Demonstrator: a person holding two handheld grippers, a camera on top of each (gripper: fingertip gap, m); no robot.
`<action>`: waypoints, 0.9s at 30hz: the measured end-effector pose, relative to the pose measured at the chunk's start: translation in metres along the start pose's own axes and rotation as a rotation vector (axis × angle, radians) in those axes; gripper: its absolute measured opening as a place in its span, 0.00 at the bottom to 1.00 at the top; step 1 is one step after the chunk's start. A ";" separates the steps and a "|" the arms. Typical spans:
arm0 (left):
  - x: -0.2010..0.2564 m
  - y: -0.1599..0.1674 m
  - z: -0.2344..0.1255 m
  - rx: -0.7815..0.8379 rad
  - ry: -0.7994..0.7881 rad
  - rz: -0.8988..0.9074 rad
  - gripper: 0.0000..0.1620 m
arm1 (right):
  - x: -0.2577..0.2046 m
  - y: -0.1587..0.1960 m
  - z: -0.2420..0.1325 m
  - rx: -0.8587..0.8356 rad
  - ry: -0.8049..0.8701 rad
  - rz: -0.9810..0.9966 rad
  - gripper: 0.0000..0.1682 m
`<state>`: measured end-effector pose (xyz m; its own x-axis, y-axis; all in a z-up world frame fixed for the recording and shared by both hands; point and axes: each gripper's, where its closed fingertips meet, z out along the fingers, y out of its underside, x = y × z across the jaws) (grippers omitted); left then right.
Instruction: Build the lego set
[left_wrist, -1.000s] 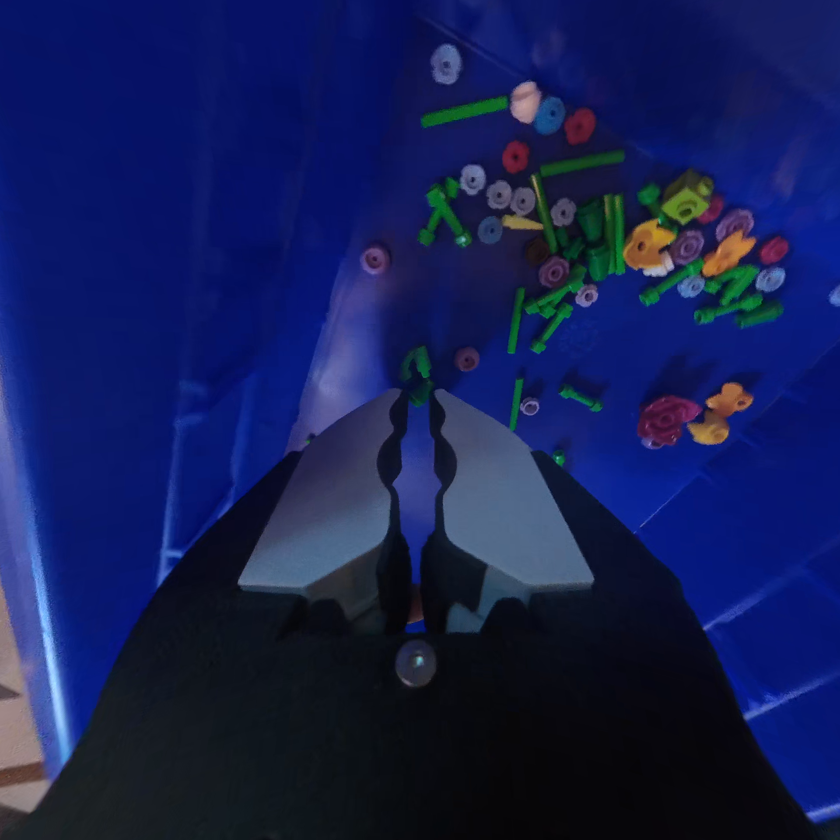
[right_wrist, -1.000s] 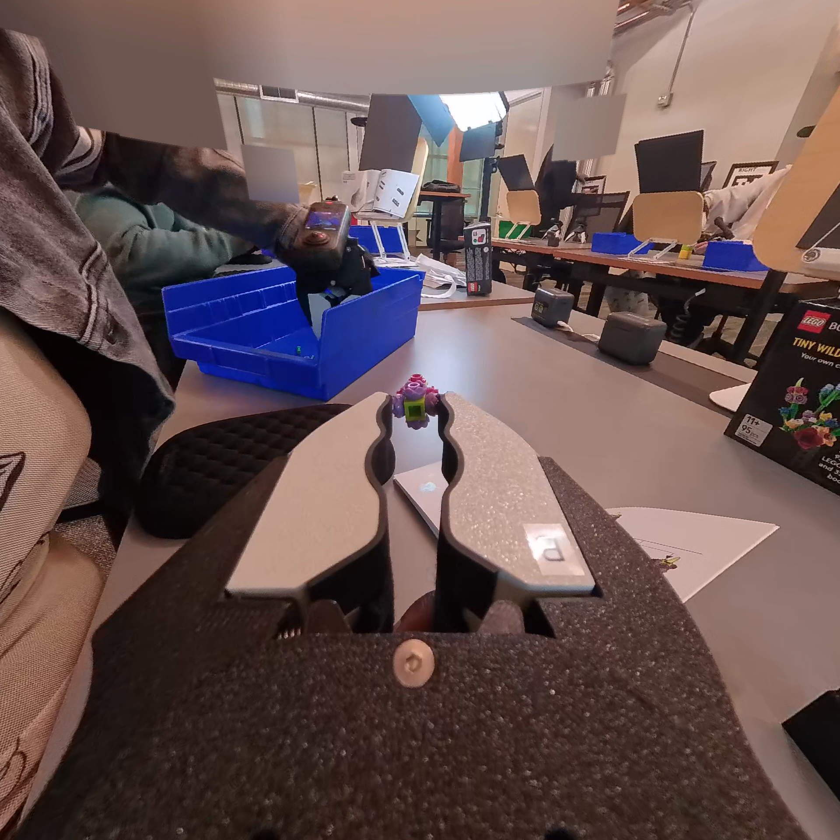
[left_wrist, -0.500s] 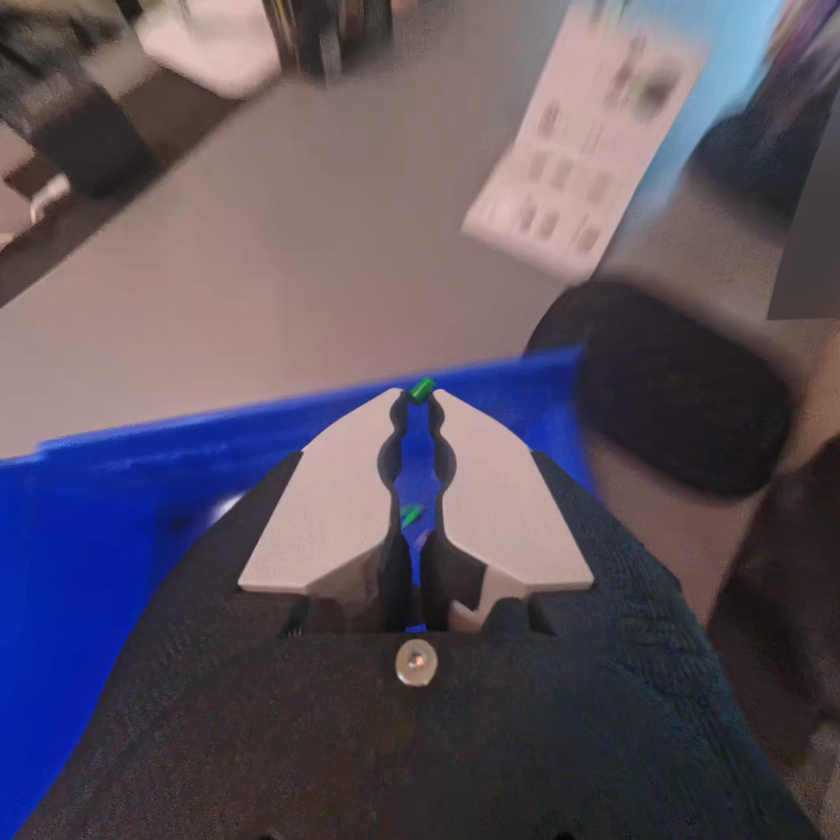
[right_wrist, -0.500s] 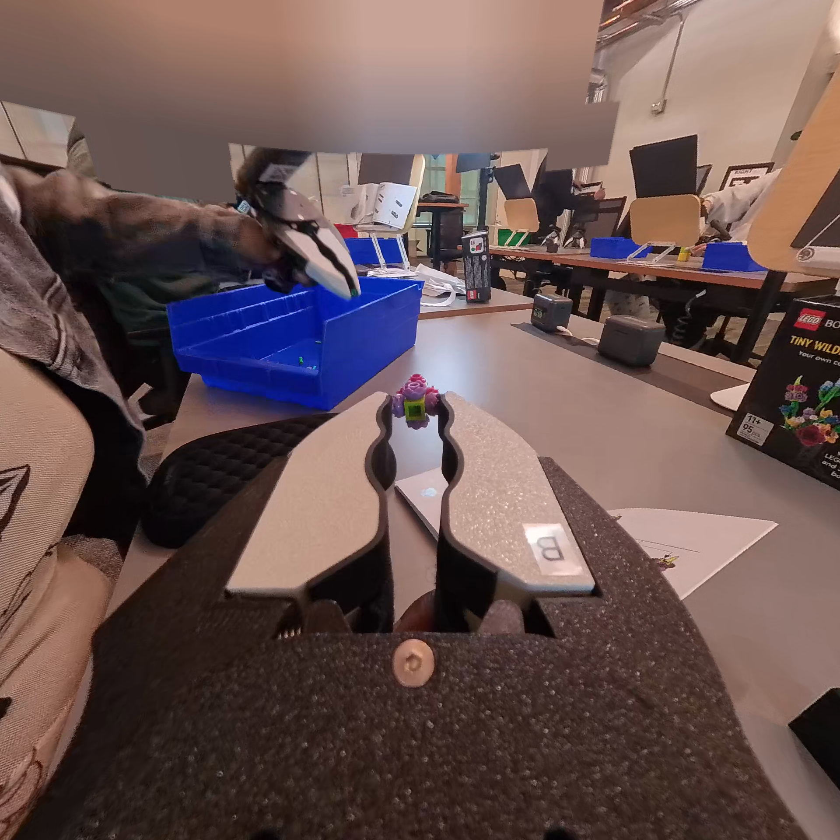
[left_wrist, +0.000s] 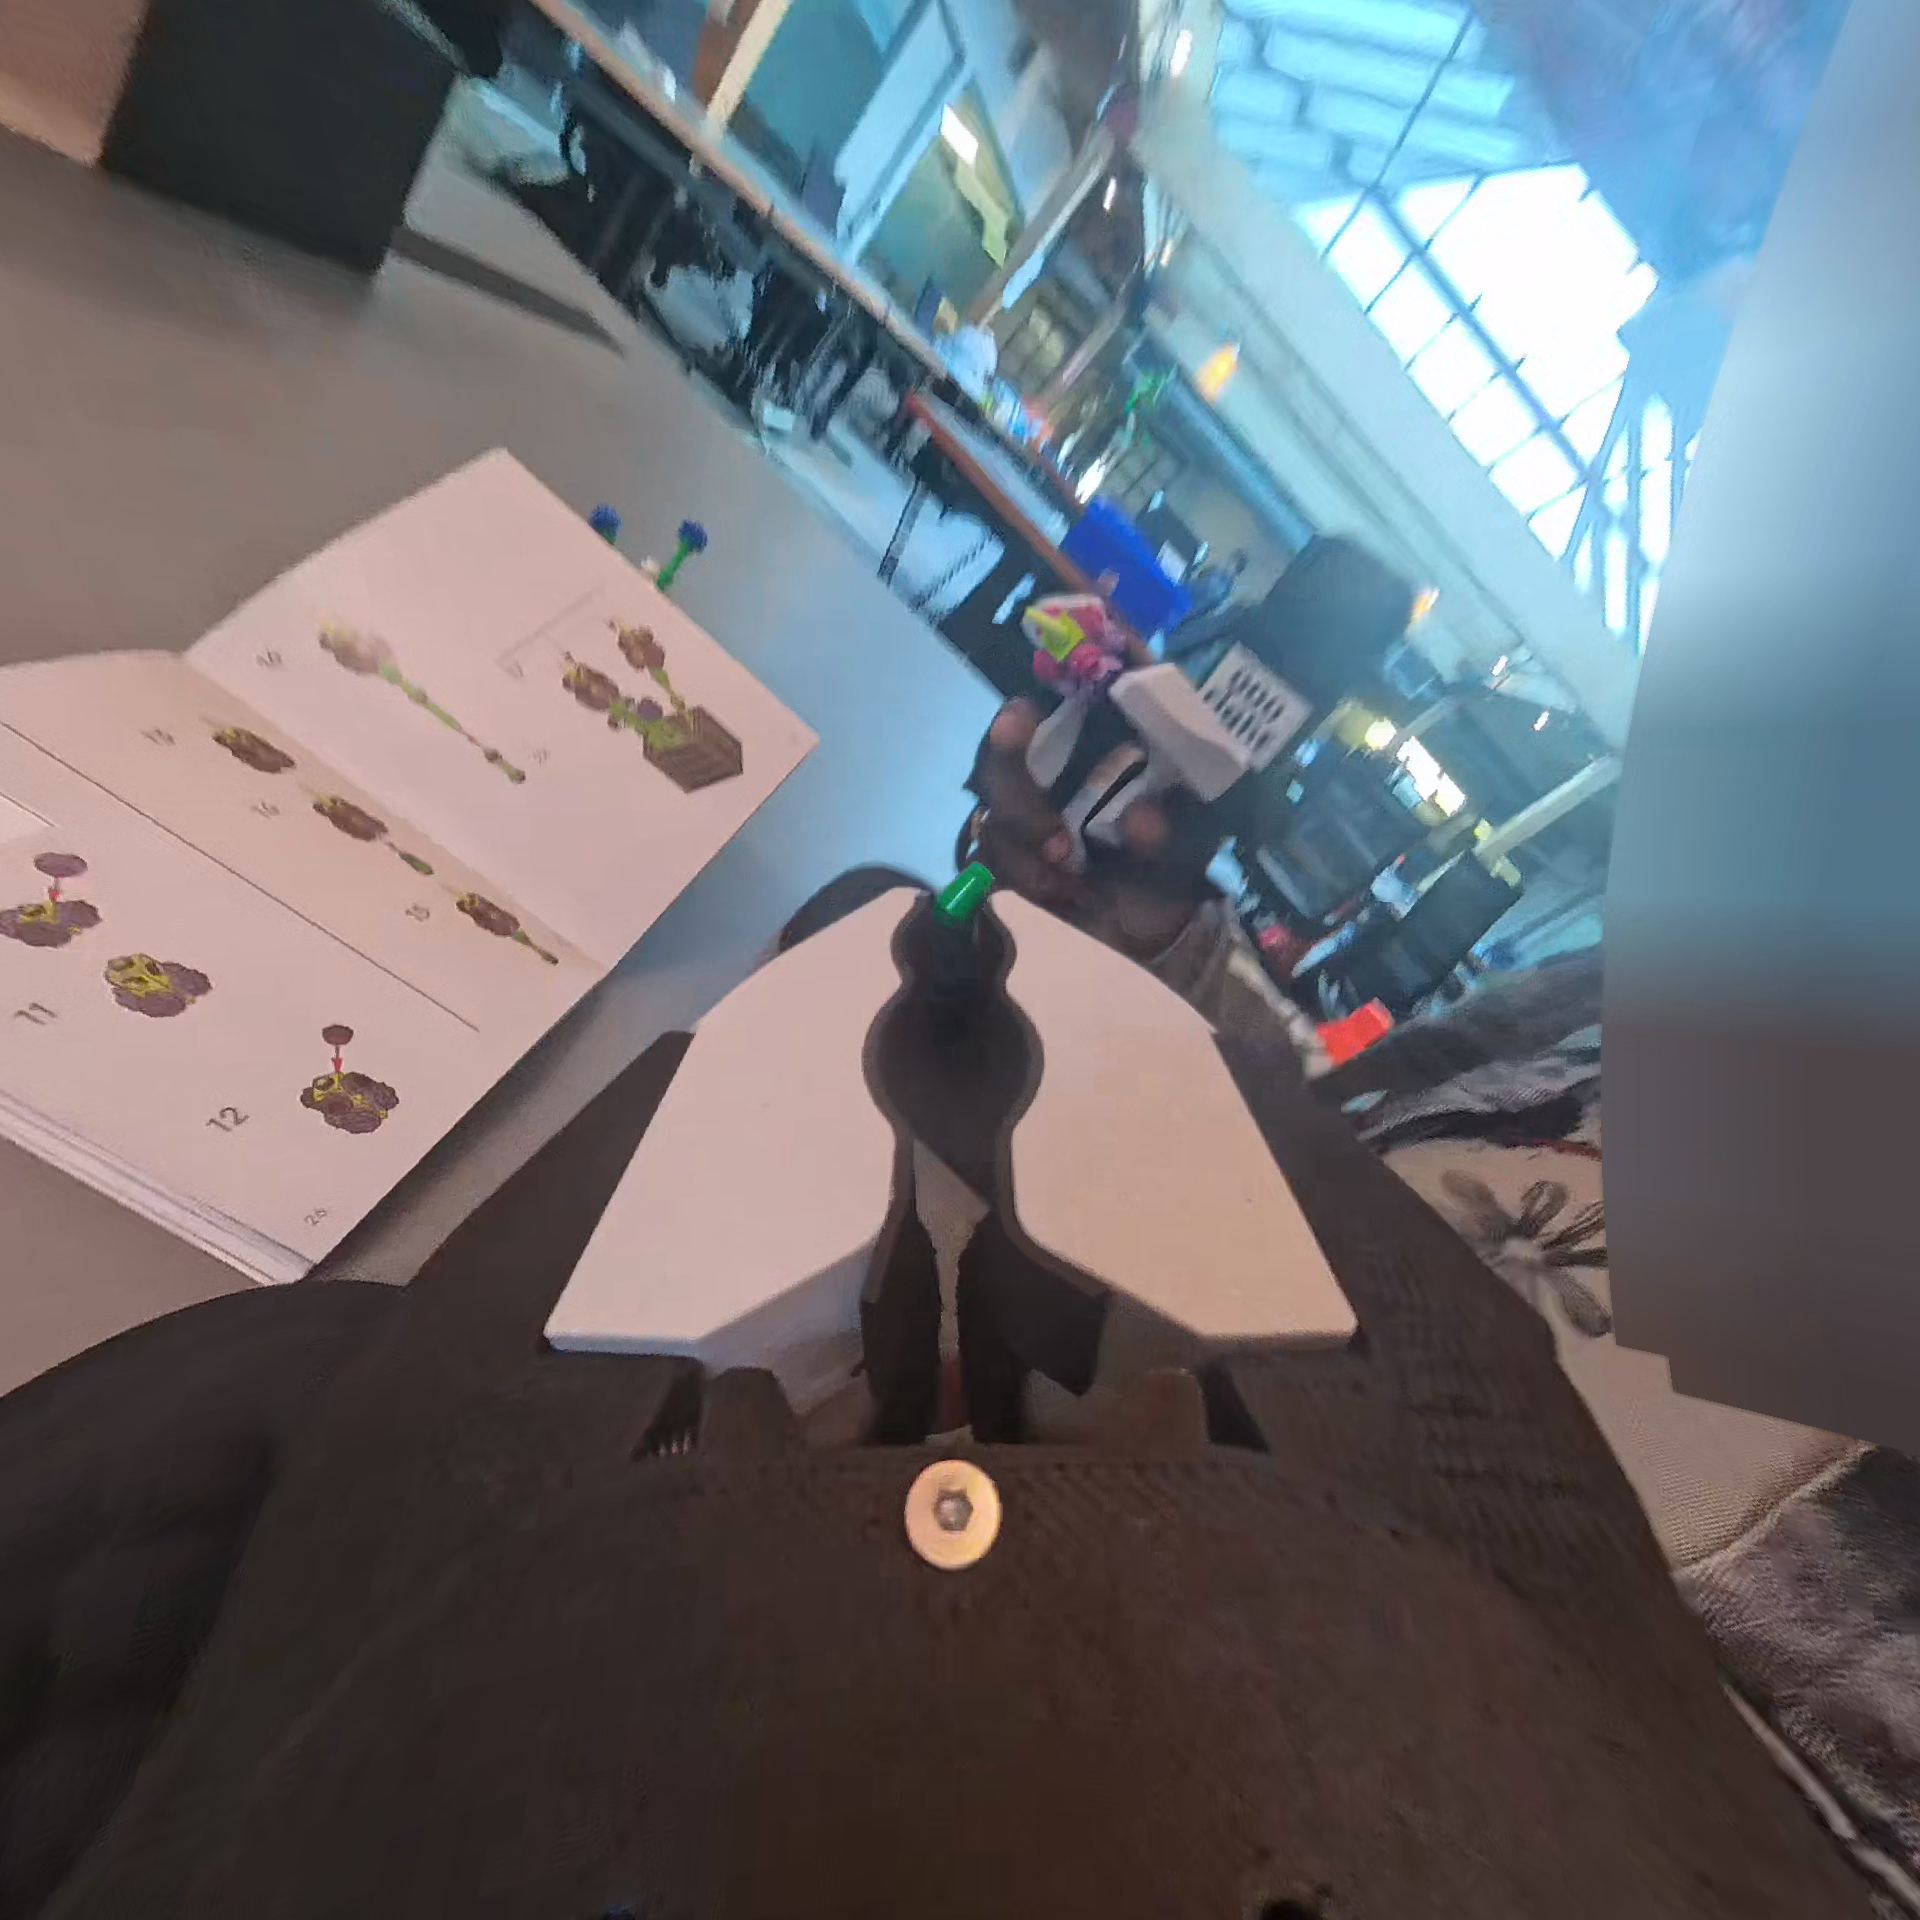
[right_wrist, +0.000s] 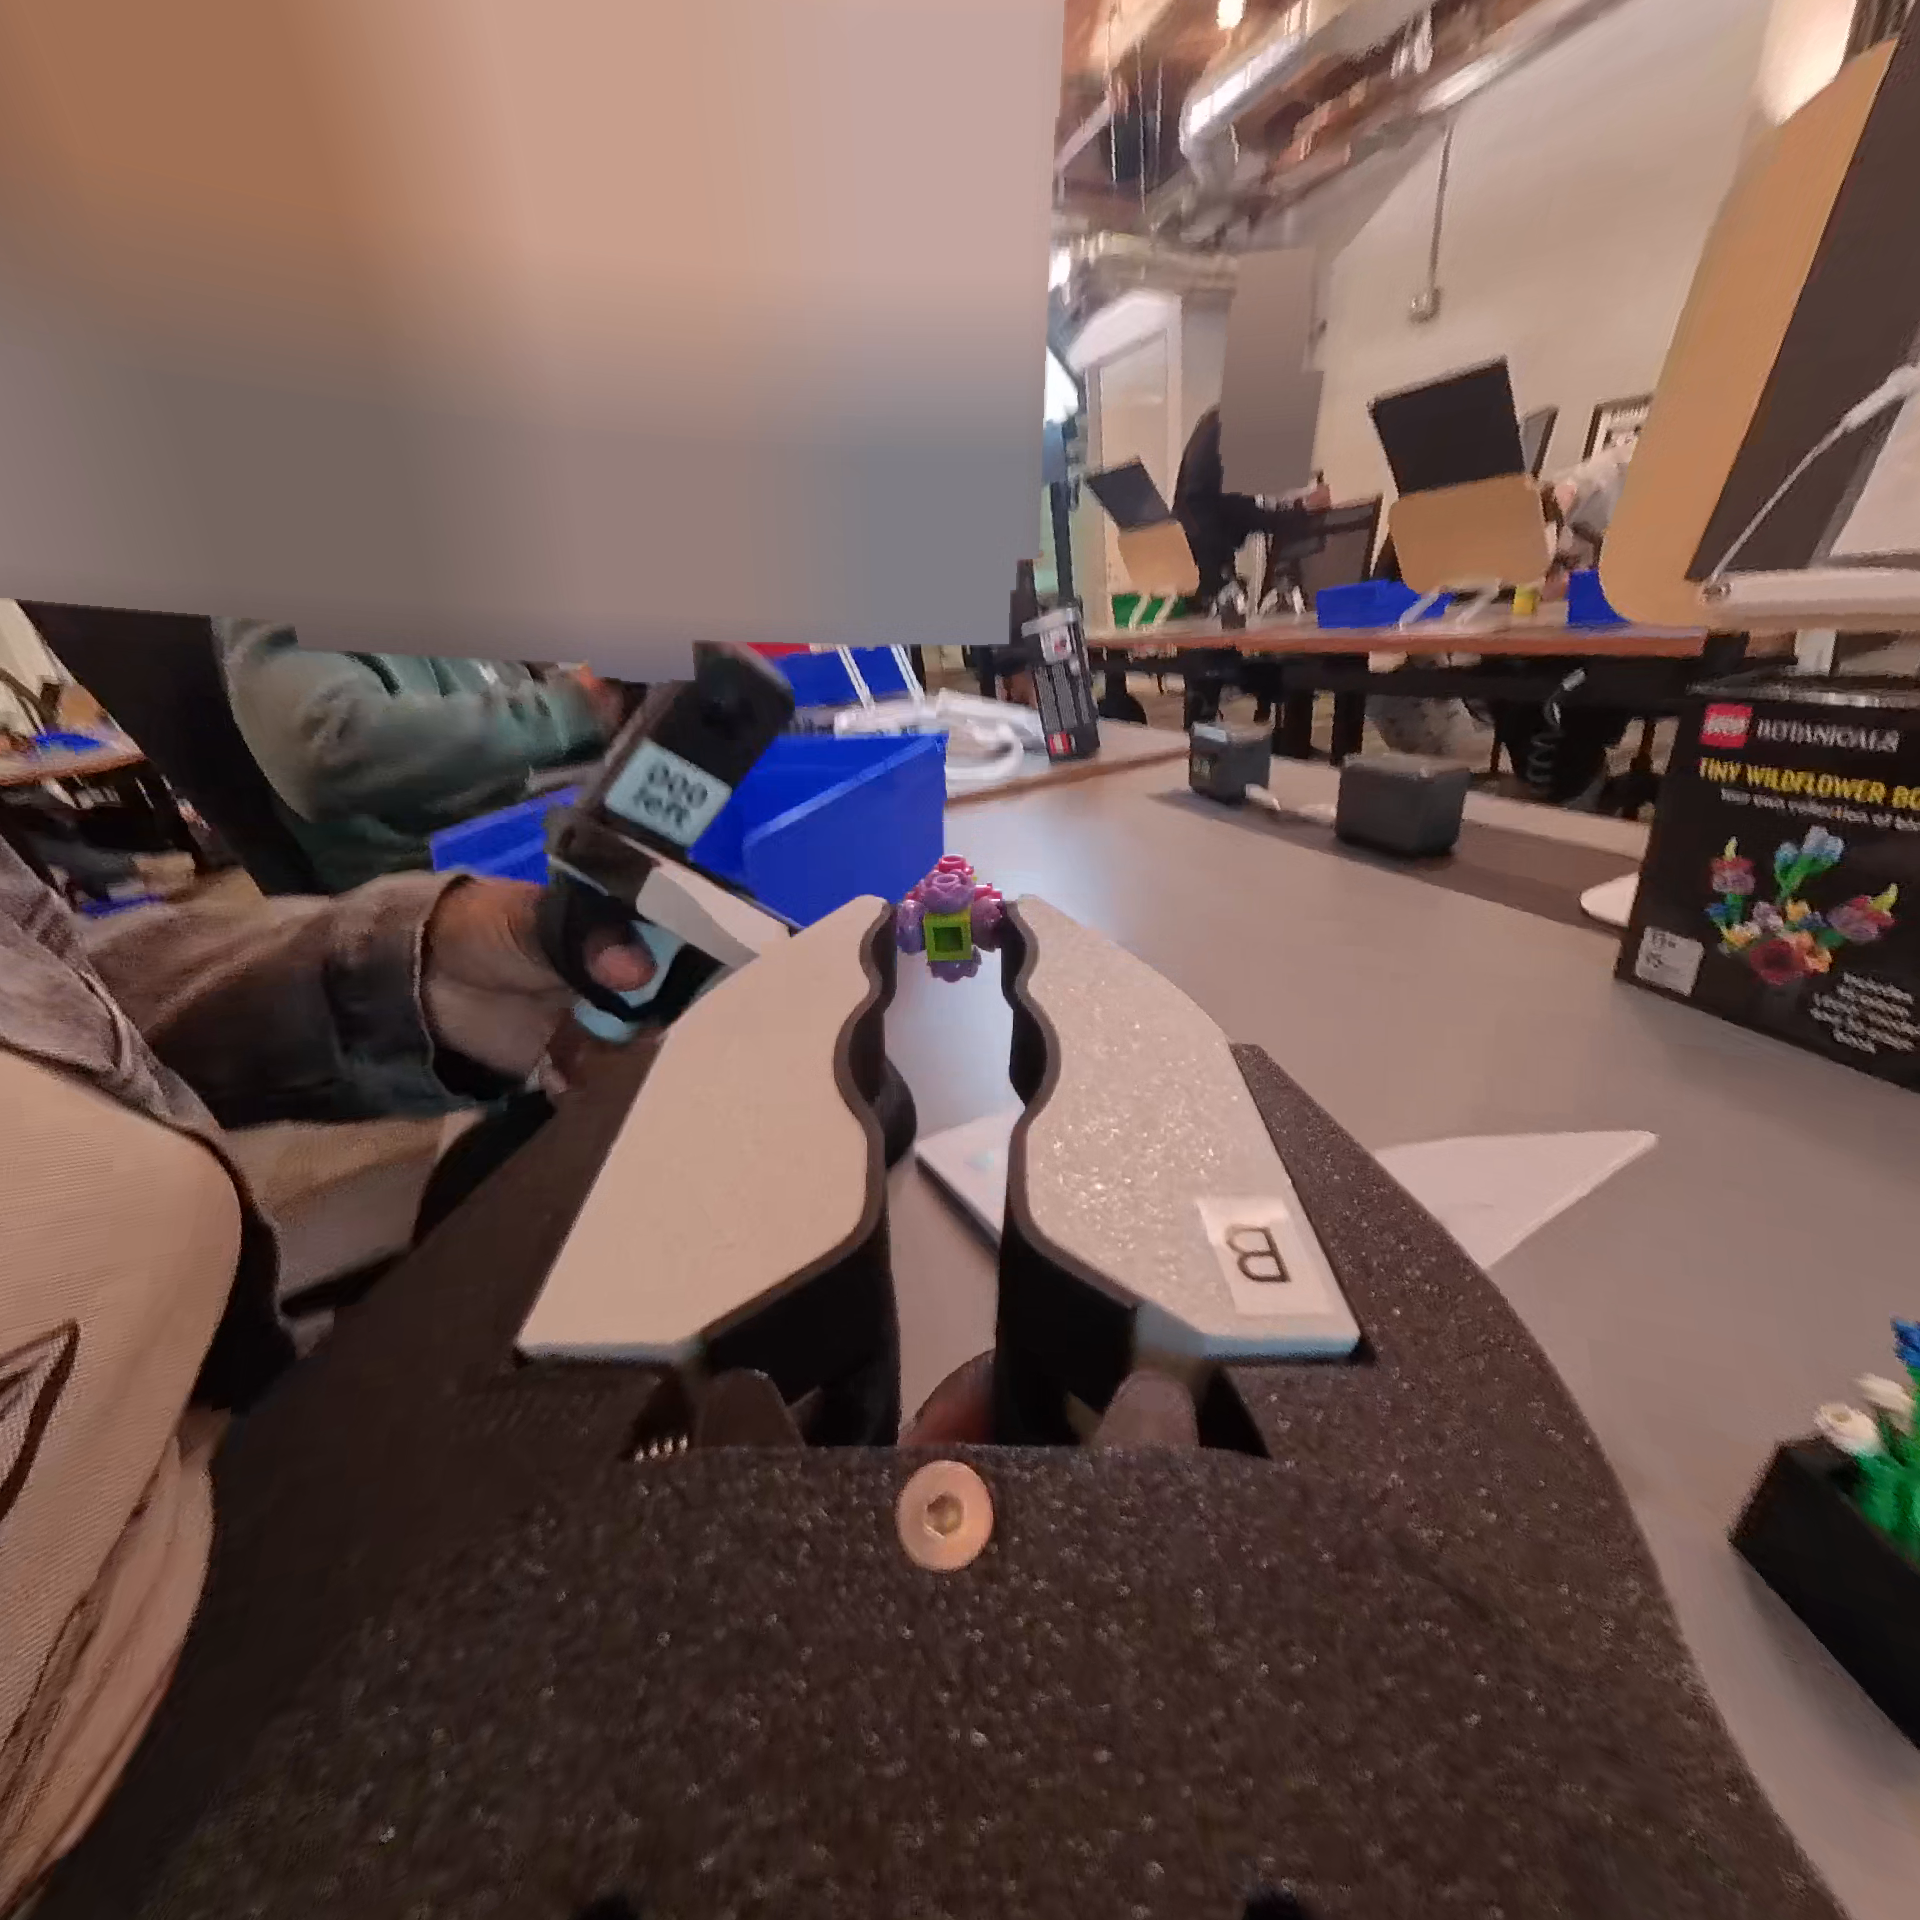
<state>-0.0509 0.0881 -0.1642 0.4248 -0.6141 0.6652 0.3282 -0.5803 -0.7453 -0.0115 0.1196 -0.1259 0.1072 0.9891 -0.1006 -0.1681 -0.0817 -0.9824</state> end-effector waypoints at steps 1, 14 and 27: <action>-0.004 0.007 0.005 -0.060 -0.023 0.016 0.04 | 0.001 0.008 -0.002 -0.060 0.006 -0.015 0.11; -0.020 0.019 -0.012 -0.166 -0.195 0.194 0.05 | 0.005 0.137 -0.013 -0.960 -0.010 -0.161 0.11; 0.037 0.025 -0.015 -0.177 0.320 -0.031 0.04 | -0.072 0.015 0.006 -0.369 -0.554 -0.225 0.07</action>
<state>-0.0397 0.0431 -0.1578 0.1220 -0.7147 0.6887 0.1736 -0.6678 -0.7238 -0.0279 0.0483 -0.1324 -0.4317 0.8953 0.1103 0.1536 0.1934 -0.9690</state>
